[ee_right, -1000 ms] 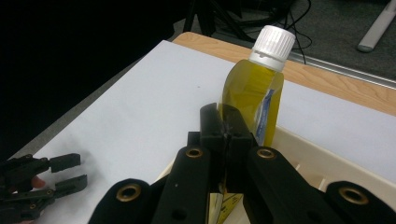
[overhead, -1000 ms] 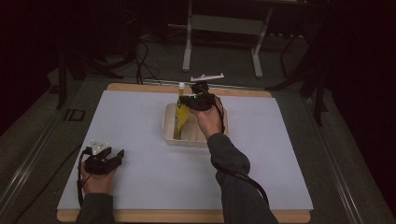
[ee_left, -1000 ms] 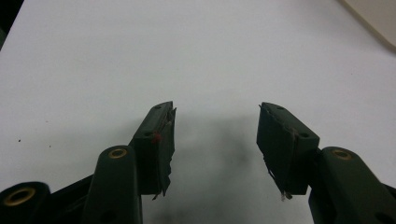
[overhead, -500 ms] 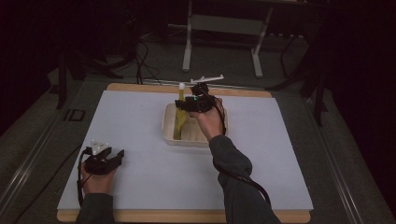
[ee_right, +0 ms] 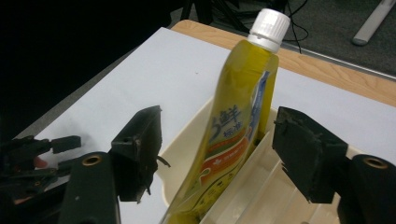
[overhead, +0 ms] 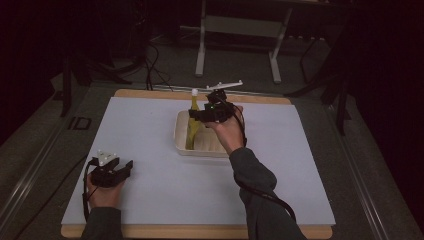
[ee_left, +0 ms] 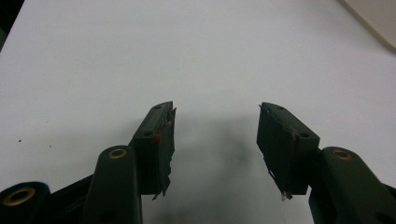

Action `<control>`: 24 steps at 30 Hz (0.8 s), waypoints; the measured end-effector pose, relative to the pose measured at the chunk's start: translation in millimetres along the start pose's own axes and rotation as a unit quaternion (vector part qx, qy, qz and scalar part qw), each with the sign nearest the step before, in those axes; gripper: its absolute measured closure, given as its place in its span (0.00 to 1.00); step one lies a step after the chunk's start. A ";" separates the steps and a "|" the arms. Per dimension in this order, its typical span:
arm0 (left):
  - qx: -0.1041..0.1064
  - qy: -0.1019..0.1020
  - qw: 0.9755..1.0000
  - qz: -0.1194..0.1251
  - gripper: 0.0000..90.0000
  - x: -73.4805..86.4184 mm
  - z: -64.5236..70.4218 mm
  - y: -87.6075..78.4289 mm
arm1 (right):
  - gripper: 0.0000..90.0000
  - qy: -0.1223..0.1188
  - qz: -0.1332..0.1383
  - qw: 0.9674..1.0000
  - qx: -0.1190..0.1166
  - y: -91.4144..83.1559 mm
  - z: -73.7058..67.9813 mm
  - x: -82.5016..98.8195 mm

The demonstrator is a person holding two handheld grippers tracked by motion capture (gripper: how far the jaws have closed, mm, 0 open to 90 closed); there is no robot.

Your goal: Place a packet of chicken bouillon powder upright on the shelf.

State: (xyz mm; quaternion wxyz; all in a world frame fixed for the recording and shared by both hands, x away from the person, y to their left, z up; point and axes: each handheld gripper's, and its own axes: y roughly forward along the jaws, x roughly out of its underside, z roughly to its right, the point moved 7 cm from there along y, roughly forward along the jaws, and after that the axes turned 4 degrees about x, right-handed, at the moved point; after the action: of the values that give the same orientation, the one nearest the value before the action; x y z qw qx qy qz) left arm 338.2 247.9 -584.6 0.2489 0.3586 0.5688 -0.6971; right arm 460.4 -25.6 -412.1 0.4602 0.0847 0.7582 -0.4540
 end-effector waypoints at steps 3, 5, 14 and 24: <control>0.000 0.000 1.000 0.000 0.51 0.0 -0.1 0.0 | 0.34 -0.006 -0.001 1.000 0.000 -6.2 -2.8 -0.8; 0.000 0.000 1.000 0.000 0.51 0.0 -0.1 0.0 | 0.34 -0.014 -0.001 1.000 -0.003 -10.6 -5.0 -1.1; -0.001 0.000 1.000 -0.001 0.51 0.1 -0.1 -0.1 | 0.36 -0.033 -0.001 0.999 -0.016 -28.4 -8.6 2.4; -0.003 0.000 1.000 0.001 0.51 0.0 -0.1 -0.1 | 0.37 -0.052 -0.002 0.998 -0.030 -51.2 -13.5 18.7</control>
State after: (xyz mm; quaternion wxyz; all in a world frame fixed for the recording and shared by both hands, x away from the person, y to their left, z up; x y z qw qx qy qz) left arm 338.2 247.9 -584.5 0.2503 0.3584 0.5707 -0.6952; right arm 413.5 -50.0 -393.0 0.5008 0.0455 0.7468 -0.4353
